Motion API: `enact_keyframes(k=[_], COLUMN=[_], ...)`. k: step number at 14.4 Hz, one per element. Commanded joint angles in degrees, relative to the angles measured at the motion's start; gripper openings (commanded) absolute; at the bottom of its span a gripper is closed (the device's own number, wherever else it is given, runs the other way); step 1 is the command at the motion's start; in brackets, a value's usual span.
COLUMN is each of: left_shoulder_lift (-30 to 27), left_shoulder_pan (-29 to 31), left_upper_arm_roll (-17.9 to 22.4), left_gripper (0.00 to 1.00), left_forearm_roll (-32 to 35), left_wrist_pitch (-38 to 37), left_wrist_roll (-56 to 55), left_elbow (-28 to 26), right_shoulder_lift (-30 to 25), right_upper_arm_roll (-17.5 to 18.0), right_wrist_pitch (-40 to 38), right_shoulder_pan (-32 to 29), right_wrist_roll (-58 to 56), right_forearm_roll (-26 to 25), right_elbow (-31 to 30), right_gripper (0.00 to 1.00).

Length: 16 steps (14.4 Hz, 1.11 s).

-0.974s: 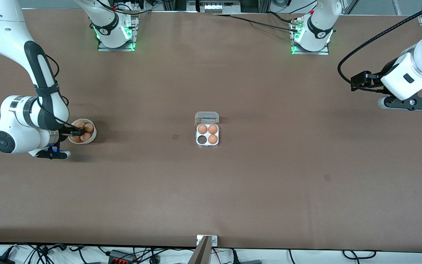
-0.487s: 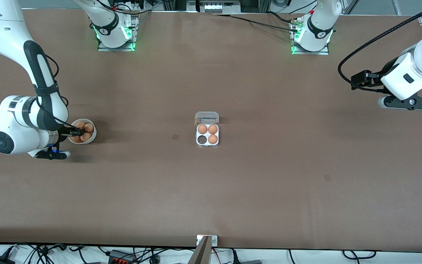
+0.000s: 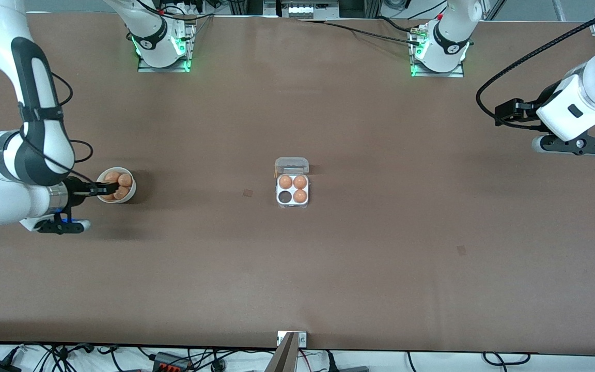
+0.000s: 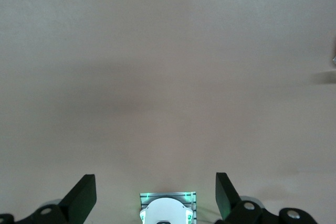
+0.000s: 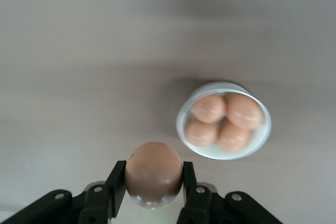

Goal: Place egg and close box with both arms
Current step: 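Carry the egg with the right gripper to the carton's empty slot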

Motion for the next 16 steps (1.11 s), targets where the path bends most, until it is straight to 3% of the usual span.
enact_keyframes(k=[1, 7, 10, 16], left_shoulder_lift=[0.35, 0.35, 0.35, 0.35], left_shoulder_pan=[0.06, 0.06, 0.06, 0.15], left_upper_arm_roll=[-0.21, -0.12, -0.21, -0.21], left_gripper=[1.0, 1.0, 1.0, 1.0], left_forearm_roll=[0.81, 0.81, 0.81, 0.73], left_wrist_pitch=[-0.68, -0.94, -0.94, -1.12], left_wrist_roll=[0.43, 0.43, 0.6, 0.6], left_elbow=[1.02, 1.02, 1.02, 0.85], right_shoulder_lift=[0.97, 3.95, 7.38, 11.43], right_upper_arm_roll=[0.58, 0.84, 0.84, 0.75], right_wrist_pitch=[0.53, 14.84, 19.42, 26.38], right_shoulder_pan=[5.61, 16.08, 19.59, 28.9], right_wrist_roll=[0.38, 6.7, 7.41, 16.26], right_forearm_roll=[0.23, 1.37, 6.63, 9.28], right_elbow=[2.56, 3.71, 6.95, 9.34], right_gripper=[0.29, 0.29, 0.29, 0.28])
